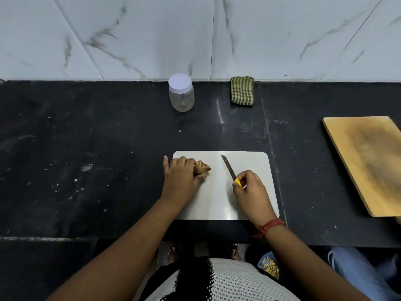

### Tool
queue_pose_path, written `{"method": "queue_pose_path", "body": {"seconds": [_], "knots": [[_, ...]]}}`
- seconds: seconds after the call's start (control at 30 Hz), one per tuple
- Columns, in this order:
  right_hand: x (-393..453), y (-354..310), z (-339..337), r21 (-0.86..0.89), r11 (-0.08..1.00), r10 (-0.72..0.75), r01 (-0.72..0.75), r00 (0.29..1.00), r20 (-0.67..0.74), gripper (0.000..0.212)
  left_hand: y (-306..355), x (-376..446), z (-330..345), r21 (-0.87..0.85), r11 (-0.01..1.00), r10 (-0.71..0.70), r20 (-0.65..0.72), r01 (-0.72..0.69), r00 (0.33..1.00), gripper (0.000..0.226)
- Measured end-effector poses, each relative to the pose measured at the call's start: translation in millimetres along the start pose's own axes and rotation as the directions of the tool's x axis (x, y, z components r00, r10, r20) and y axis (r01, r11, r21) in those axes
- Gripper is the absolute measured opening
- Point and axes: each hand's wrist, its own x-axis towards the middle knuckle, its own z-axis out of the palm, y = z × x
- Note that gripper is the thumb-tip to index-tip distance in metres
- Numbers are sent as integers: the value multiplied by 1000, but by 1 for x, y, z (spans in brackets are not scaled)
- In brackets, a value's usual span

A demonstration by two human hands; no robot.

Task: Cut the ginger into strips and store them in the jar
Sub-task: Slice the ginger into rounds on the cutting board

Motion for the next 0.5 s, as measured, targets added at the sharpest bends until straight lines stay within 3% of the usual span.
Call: {"method": "queue_pose_path", "body": {"seconds": [0.13, 0.5], "knots": [[4, -6, 0, 13, 1000, -12, 12, 999, 30, 15, 6, 1, 3, -8, 999, -48, 24, 48, 999, 56], [11, -16, 0, -20, 997, -78, 80, 993, 89, 14, 3, 5, 0, -70, 995, -59, 109, 66, 992, 52]]}}
